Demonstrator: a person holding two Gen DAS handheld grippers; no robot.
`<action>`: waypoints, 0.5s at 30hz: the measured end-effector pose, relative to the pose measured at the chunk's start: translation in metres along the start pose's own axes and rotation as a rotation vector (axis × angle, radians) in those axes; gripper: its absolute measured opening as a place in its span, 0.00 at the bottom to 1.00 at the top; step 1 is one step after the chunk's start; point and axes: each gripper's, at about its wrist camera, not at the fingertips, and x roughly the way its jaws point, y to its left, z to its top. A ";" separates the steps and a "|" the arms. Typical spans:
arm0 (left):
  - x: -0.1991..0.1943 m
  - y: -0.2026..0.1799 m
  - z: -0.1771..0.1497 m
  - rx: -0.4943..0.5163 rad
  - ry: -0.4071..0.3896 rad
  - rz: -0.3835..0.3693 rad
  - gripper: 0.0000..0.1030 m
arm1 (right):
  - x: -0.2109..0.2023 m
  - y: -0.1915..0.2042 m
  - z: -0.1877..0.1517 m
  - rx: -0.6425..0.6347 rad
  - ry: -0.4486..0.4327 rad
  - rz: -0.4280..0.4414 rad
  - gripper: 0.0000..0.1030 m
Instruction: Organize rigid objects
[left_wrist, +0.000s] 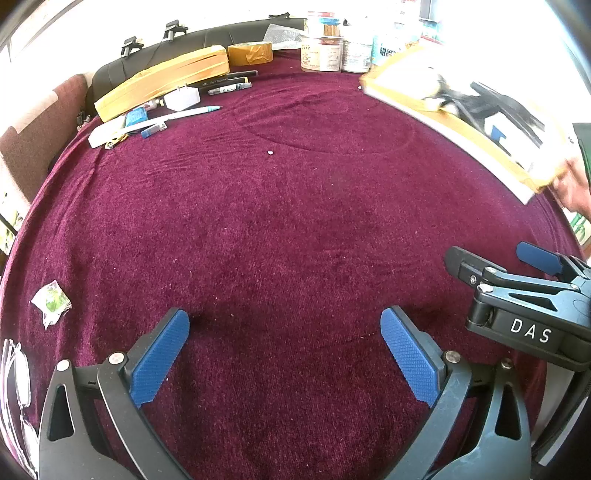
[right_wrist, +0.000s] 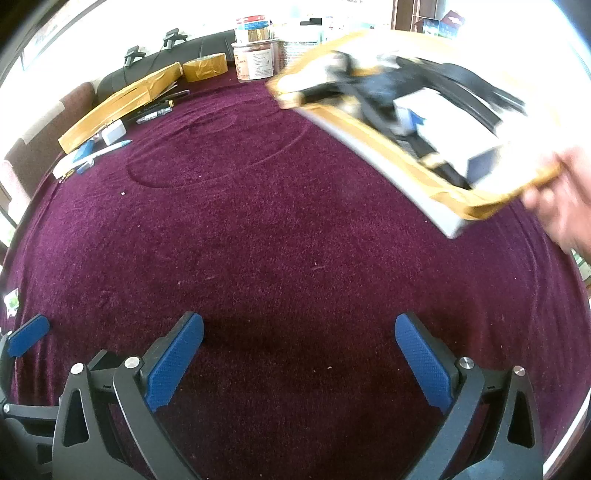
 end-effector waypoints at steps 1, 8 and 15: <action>0.000 0.000 0.000 0.000 0.000 0.000 1.00 | 0.000 0.000 0.000 0.000 0.000 0.000 0.99; 0.000 -0.001 0.000 -0.001 0.000 0.000 1.00 | -0.001 0.002 0.000 0.000 0.000 0.000 0.99; 0.000 -0.001 0.000 -0.001 0.000 0.000 1.00 | -0.002 0.003 -0.001 0.000 -0.001 0.000 0.99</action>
